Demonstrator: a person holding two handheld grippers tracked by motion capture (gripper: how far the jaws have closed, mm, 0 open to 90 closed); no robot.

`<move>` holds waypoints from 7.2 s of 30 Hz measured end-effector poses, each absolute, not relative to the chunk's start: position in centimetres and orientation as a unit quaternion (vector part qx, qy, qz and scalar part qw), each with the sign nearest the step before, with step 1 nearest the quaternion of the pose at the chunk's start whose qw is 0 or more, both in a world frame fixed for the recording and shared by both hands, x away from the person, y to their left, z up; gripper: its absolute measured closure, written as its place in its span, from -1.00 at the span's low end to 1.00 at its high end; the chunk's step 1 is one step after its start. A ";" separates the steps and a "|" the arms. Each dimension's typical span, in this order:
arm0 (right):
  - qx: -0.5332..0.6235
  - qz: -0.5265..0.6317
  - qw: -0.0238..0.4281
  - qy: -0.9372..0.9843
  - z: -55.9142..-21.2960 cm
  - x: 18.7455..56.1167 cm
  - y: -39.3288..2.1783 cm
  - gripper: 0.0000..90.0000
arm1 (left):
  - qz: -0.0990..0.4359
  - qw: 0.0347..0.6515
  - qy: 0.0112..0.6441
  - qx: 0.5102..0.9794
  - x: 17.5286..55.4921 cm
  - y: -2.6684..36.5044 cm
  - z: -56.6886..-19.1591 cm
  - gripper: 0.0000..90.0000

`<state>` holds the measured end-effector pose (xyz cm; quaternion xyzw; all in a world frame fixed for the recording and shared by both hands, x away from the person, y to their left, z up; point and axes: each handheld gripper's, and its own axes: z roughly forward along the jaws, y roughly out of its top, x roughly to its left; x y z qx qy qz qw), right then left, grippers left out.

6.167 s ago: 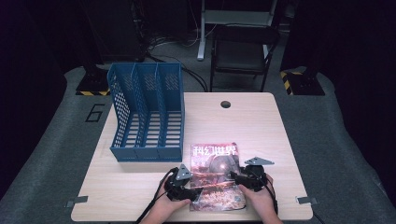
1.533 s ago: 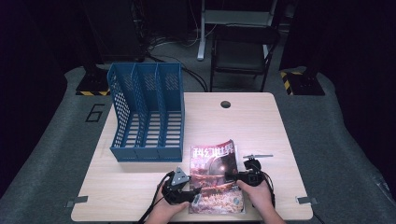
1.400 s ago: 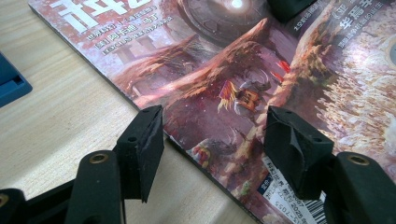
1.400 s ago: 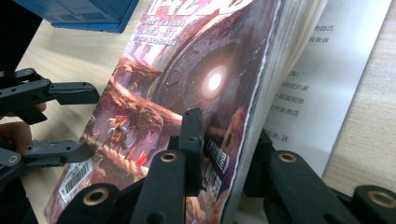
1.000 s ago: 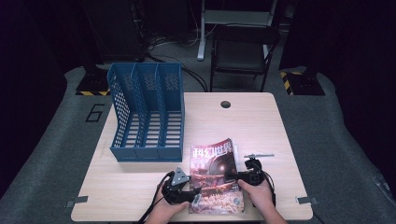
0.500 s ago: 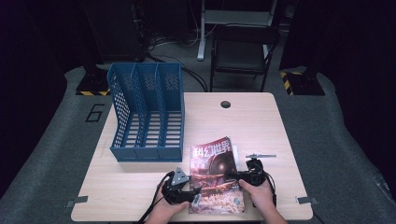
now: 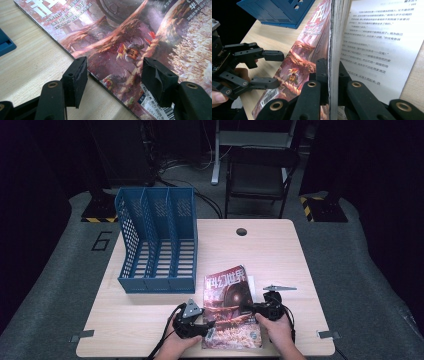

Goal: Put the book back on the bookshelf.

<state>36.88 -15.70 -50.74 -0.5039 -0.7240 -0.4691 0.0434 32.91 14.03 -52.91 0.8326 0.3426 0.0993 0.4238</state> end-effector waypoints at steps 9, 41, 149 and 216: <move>-0.498 -0.479 0.032 -0.722 -50.5 36.5 -15.6 0.91 | 0.078 0.425 0.350 0.831 33.5 14.4 -52.7 -0.18; -0.465 -0.539 -0.023 -0.702 -48.2 33.4 -16.0 0.91 | 0.007 0.446 0.406 0.798 37.6 13.8 -51.1 -0.34; -0.389 -0.516 -0.174 -0.743 -43.5 34.3 -13.2 0.90 | 0.153 0.508 0.328 0.781 33.8 17.1 -39.4 0.86; -0.440 -0.491 -0.114 -0.743 -47.1 32.5 -16.8 0.50 | 0.100 0.519 0.281 0.801 32.4 15.7 -38.2 0.34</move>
